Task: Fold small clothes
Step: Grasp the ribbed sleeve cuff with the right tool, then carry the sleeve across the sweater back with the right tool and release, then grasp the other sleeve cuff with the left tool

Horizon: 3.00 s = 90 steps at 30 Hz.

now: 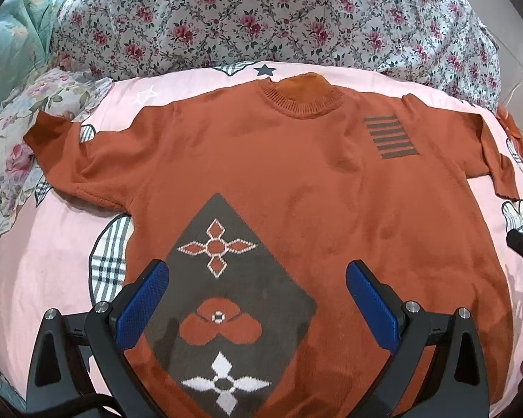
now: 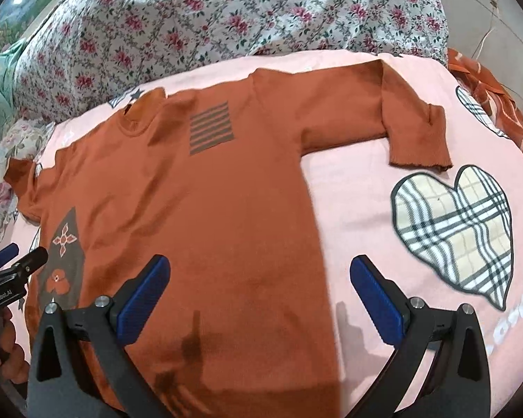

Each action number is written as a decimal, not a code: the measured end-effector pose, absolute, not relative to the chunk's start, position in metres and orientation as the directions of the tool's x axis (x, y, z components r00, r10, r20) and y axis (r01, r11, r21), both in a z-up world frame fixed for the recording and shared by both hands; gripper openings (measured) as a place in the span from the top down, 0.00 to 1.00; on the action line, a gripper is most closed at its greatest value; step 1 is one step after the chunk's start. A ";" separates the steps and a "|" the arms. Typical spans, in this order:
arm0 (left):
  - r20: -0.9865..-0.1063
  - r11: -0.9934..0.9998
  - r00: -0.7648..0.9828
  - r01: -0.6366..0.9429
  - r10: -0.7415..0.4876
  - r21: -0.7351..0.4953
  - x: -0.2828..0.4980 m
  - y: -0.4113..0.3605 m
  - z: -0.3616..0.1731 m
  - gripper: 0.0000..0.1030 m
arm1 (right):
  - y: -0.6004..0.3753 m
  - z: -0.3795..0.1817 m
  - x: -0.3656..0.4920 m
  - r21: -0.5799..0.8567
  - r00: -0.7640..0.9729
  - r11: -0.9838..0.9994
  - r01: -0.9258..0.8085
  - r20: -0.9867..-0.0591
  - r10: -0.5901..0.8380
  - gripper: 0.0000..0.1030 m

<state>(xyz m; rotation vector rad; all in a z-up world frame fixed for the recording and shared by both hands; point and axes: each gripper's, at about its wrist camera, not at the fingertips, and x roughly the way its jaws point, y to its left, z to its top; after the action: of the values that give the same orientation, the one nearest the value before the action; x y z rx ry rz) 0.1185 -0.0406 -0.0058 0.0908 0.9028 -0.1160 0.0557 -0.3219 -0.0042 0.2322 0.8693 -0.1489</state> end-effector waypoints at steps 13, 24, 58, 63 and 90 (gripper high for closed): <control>-0.800 0.991 0.597 0.133 -0.059 0.027 0.167 -0.048 -0.015 0.01 | -0.435 -0.018 0.095 0.080 0.599 0.932 0.353 -0.784 -0.160 0.40; -0.816 0.987 0.570 0.158 -0.099 -0.010 0.194 -0.054 -0.035 0.01 | -0.489 -0.055 0.150 0.017 0.527 0.938 0.345 -0.831 -0.178 0.70; -0.771 0.948 0.553 0.189 -0.317 -0.255 0.218 0.047 -0.047 0.03 | -0.116 -0.047 0.298 0.665 0.383 0.718 -0.206 -0.620 0.685 0.78; -0.790 0.947 0.522 0.195 -0.320 -0.255 0.258 0.033 -0.061 0.03 | -0.146 -0.036 0.283 0.674 0.434 0.712 -0.195 -0.592 0.679 0.67; -0.768 0.936 0.536 0.219 -0.351 -0.275 0.276 0.042 -0.045 0.29 | -0.361 -0.017 0.179 0.495 0.695 0.850 0.177 -0.675 0.248 0.66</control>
<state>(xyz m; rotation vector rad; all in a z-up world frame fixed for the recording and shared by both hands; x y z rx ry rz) 0.2760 0.0417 -0.0449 -0.1524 0.9471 -0.3406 0.1790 -0.3610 -0.0174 0.5685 0.8134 0.0421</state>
